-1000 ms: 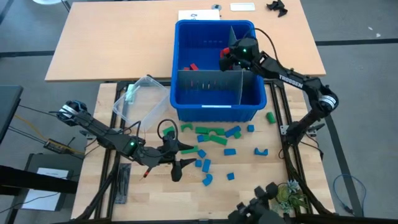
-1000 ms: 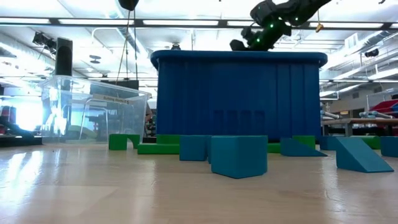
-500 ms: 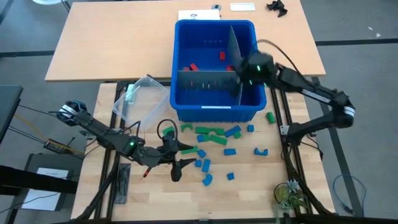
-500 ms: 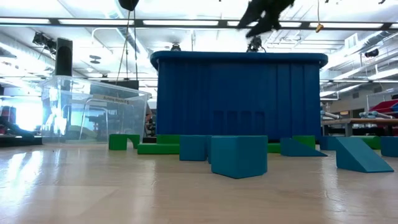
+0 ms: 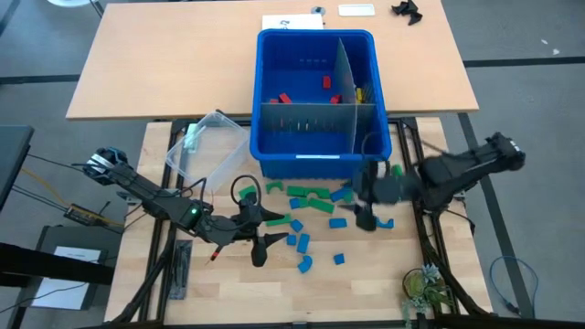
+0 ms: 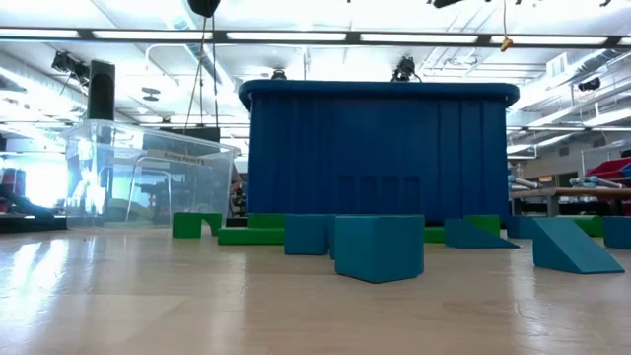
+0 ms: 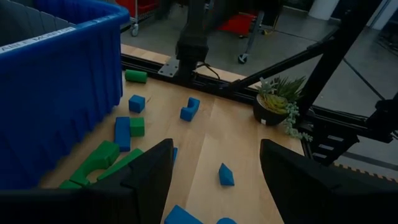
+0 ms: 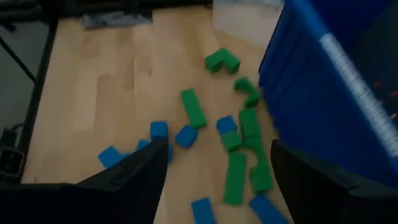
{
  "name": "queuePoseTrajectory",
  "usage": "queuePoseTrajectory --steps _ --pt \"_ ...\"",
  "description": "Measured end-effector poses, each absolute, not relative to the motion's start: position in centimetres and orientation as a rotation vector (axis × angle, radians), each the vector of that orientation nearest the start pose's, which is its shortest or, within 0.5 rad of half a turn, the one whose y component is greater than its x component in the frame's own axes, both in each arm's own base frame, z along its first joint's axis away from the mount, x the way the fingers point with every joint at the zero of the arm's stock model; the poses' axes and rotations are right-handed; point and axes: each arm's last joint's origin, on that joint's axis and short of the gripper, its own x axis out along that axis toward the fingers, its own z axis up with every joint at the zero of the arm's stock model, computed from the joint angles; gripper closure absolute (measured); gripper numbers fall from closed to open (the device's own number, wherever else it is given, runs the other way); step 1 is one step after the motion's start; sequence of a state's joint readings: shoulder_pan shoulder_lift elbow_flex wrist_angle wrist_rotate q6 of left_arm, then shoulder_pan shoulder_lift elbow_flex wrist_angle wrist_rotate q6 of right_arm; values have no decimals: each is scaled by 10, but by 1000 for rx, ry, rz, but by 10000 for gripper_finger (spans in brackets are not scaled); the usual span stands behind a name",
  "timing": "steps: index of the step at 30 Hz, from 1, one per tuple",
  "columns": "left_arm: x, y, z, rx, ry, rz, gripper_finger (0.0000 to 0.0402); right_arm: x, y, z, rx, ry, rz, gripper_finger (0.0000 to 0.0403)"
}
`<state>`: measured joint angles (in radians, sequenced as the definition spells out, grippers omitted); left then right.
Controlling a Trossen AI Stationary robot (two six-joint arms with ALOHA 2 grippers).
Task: Sort blocks
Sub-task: Put the green block into the blue bin
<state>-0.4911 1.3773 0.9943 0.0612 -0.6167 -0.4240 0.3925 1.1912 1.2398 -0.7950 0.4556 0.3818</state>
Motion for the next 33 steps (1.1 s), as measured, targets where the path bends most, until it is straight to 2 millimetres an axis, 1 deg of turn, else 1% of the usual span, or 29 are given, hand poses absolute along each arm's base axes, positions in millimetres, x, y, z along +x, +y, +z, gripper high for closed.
queuePoseTrajectory --steps 2,4,7,10,14,18,22,25,27,30,33 --pt "277 -129 298 -252 242 180 154 217 91 342 86 665 -173 130" --pt "277 -129 298 -252 242 180 154 216 102 328 131 670 -118 134" --pt "277 -129 298 -252 242 179 154 219 112 313 193 647 -37 137" --pt "277 -129 298 -252 241 179 154 220 114 302 273 636 -36 135" --pt "277 -129 298 -252 241 180 154 219 113 289 337 646 -79 119" --pt "277 -129 298 -251 242 180 154 223 118 276 333 690 -89 103" --pt "277 -129 298 -251 242 180 154 231 125 259 288 751 -108 101" --pt "277 -129 298 -252 242 179 154 234 126 246 228 799 -180 109" --pt "277 -129 298 -251 242 179 154 234 124 238 223 818 -271 114" --pt "277 -129 298 -251 242 180 154 230 118 229 259 855 -421 114" --pt "277 -129 298 -252 242 180 154 222 110 223 330 892 -580 110"
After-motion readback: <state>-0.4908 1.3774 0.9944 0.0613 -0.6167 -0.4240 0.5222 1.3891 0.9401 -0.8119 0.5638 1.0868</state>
